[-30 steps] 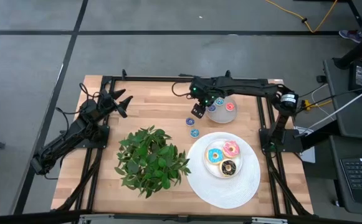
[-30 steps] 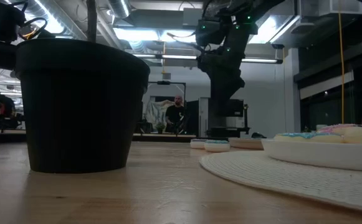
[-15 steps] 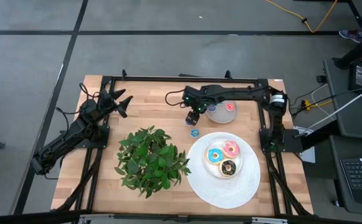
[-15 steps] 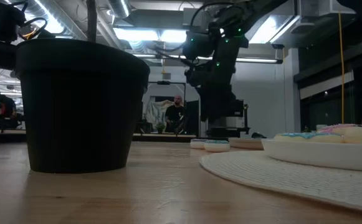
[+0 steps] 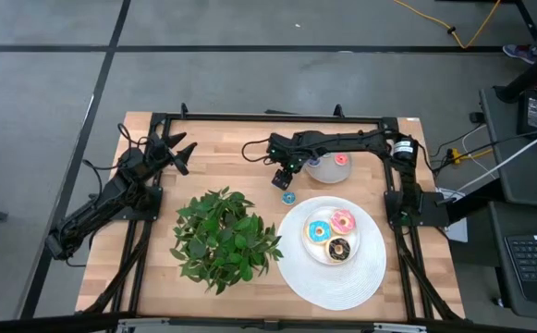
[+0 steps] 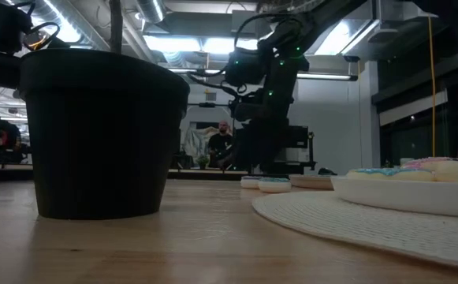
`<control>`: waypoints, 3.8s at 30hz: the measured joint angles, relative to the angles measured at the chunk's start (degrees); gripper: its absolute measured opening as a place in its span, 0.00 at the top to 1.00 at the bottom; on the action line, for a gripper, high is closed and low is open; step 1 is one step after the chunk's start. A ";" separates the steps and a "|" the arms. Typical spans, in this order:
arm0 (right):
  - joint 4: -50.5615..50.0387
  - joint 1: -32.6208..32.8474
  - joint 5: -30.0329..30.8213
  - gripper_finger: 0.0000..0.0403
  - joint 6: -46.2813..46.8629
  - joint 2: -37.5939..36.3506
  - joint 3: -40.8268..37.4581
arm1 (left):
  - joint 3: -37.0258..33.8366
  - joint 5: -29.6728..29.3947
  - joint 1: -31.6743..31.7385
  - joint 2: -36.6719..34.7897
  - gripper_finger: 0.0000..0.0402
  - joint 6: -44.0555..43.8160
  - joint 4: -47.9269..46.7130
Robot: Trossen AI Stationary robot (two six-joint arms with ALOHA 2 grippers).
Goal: Pick & Place donuts
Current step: Put the small dark blue donut onto the gray plate
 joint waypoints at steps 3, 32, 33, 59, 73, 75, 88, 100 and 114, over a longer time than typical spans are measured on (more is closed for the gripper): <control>0.42 0.08 -0.01 0.46 0.00 0.38 -0.04 | -0.02 0.00 -0.01 0.00 0.33 -0.02 0.05; 0.50 0.44 -0.82 0.77 -1.31 3.53 -0.02 | -0.01 0.00 0.01 0.07 0.33 -0.02 0.43; 0.50 0.44 -0.84 0.79 -1.28 3.53 -0.02 | -0.02 0.00 0.00 0.07 0.33 -0.04 0.44; -19.34 1.16 -0.95 0.92 -6.10 2.90 19.47 | 0.00 0.01 0.02 0.07 0.33 -0.02 0.42; -26.91 2.69 -0.97 0.92 -5.89 2.90 29.59 | -0.02 0.01 0.00 0.07 0.33 -0.02 0.42; -27.03 2.71 -0.97 0.92 -5.76 2.90 29.59 | -0.01 0.00 0.02 0.07 0.33 -0.02 0.42; -19.23 0.45 -0.25 0.92 2.04 -3.50 13.87 | -0.01 0.00 0.02 0.07 0.33 -0.03 0.34; -12.01 -2.95 -0.40 0.92 7.38 -15.47 -6.94 | -0.02 0.02 0.01 0.07 0.33 -0.04 0.40; -5.16 -9.29 -0.38 0.92 10.89 -27.61 -26.26 | -0.02 0.00 0.02 0.07 0.33 -0.01 0.41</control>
